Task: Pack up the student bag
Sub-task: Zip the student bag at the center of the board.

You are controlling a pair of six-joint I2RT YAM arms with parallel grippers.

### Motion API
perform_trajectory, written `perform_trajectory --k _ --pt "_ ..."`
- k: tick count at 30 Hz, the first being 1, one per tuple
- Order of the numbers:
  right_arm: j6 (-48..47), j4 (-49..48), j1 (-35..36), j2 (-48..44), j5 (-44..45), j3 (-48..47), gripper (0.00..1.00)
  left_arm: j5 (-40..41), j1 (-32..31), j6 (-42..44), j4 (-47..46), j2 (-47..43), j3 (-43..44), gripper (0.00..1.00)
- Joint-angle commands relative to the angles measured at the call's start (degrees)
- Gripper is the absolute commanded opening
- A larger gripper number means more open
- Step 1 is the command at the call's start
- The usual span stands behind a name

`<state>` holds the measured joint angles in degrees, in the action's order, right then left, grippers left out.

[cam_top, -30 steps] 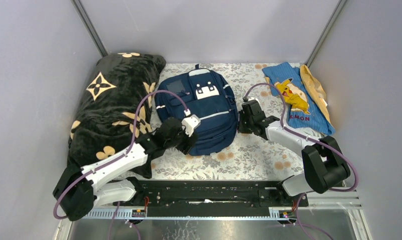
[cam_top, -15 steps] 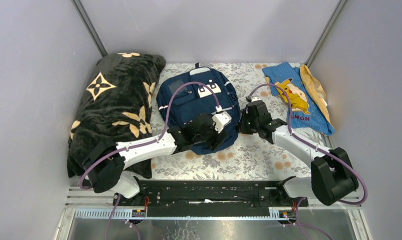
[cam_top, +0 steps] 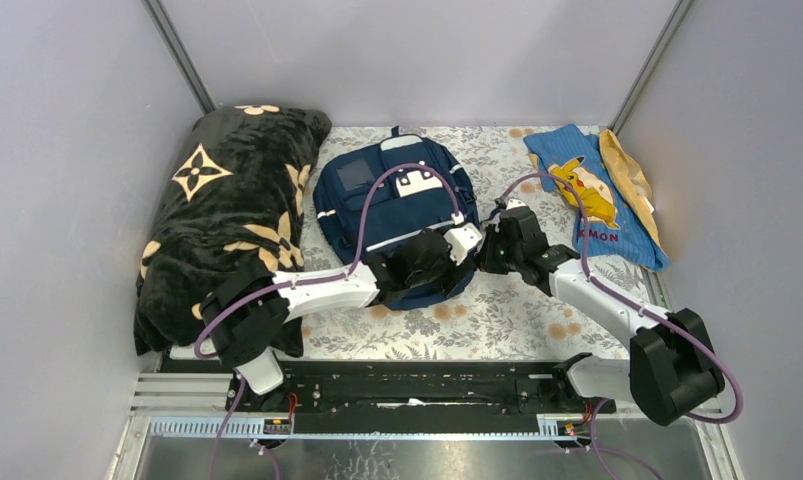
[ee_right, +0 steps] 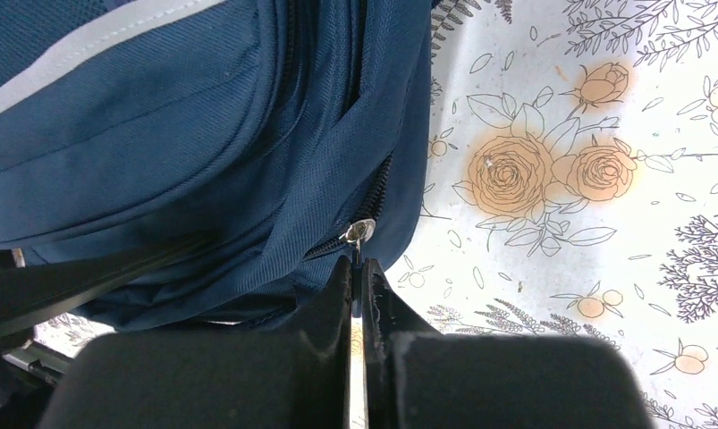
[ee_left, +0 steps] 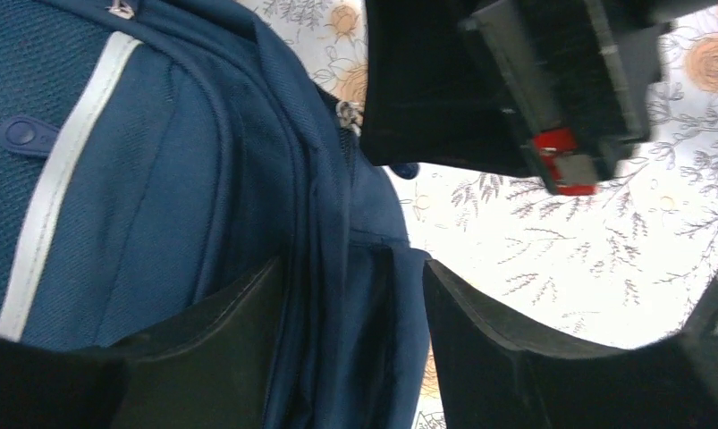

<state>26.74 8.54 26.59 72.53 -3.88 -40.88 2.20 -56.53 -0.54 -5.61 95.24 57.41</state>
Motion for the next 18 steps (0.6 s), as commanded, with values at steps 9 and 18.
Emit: perform_trajectory --k 9,18 --pt "-2.77 1.06 -0.58 0.81 6.11 -0.24 0.00 -1.70 0.33 -5.77 -7.58 -1.58 -2.39 0.00" --pt "-3.46 -1.60 -3.63 3.45 6.27 -0.58 0.00 -4.61 0.44 -5.18 0.78 -13.25 -9.46 0.00"
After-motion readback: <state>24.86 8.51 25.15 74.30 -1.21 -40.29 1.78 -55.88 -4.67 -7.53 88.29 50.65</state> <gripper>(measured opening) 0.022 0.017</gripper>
